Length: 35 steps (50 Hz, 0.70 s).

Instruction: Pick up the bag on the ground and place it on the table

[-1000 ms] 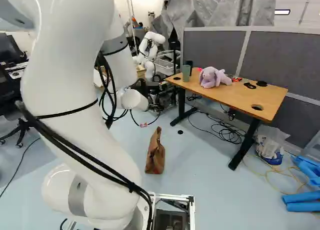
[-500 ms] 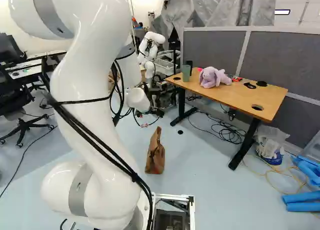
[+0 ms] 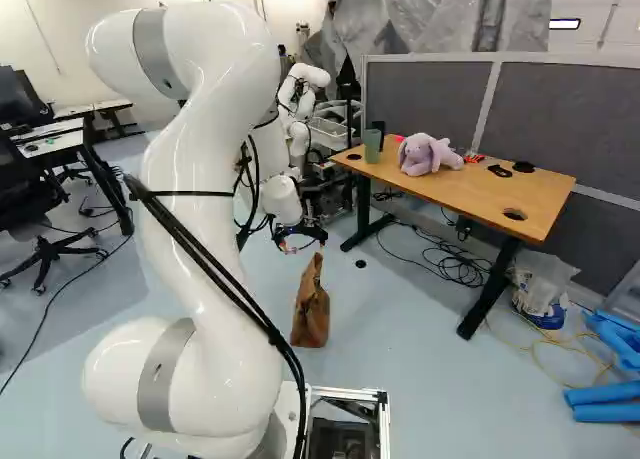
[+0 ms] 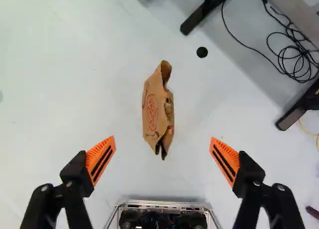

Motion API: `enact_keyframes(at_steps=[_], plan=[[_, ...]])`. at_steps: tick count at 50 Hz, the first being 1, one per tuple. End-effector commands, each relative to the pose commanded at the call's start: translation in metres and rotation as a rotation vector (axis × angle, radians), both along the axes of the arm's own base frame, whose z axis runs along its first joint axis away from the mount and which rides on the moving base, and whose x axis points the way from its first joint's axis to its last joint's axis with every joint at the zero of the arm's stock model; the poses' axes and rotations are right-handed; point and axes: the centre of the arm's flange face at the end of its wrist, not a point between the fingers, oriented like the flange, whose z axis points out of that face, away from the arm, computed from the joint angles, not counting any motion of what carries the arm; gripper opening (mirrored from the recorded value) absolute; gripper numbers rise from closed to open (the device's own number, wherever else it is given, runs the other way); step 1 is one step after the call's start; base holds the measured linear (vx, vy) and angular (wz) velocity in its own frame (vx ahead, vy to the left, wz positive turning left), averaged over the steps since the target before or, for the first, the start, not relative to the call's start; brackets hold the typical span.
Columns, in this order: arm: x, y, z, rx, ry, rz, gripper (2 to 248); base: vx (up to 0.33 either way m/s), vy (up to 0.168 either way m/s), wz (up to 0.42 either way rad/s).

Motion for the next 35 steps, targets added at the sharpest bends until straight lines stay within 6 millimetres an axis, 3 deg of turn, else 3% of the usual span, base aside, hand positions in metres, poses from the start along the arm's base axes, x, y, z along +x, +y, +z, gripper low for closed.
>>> enact_keyframes(at_steps=[35], plan=[[0.04, 0.004, -0.056, -0.008, 0.163, 0.003, 247, 0.0, 0.0, 0.0]])
